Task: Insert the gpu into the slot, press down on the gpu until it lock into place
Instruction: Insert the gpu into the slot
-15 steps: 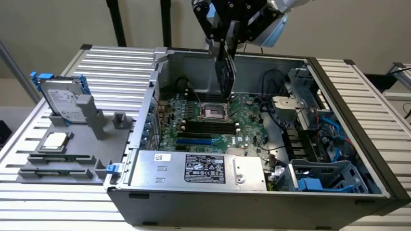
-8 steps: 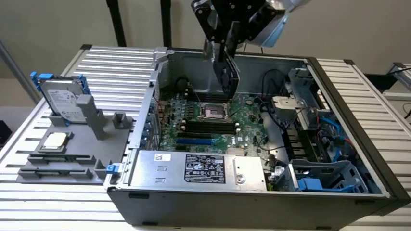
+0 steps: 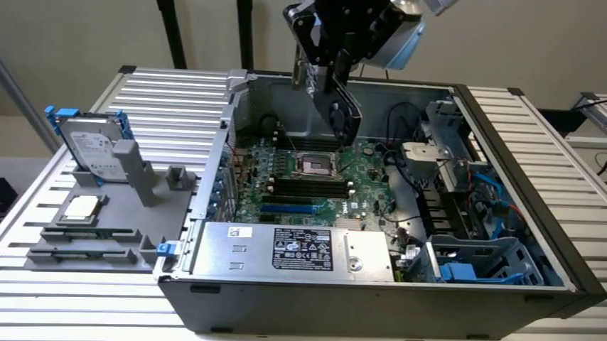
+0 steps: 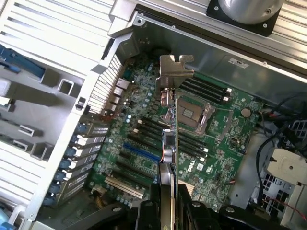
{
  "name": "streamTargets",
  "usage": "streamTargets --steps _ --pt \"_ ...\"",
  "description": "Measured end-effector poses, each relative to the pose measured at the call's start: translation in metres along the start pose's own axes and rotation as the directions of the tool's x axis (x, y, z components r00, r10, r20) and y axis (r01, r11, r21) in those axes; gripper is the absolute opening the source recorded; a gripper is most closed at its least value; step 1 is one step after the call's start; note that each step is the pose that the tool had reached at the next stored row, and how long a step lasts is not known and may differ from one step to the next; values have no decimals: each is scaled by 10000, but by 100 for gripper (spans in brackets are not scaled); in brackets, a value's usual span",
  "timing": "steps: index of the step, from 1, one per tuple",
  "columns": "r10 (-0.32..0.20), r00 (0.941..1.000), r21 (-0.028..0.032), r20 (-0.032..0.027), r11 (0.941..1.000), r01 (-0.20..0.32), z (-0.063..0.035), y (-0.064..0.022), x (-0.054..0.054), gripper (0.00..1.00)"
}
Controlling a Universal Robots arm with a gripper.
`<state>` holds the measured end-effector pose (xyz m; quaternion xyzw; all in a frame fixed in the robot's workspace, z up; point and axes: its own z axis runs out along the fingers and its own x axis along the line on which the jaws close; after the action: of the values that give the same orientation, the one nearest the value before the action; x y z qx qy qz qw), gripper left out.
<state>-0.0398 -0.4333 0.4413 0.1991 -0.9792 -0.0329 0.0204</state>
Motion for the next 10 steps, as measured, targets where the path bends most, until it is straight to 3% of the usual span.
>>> streamTargets --steps 5,10 --pt "-917 9958 64 22 9958 917 10 0 0 26" --pt "-1832 9831 129 36 9830 1832 19 -1 0 26"
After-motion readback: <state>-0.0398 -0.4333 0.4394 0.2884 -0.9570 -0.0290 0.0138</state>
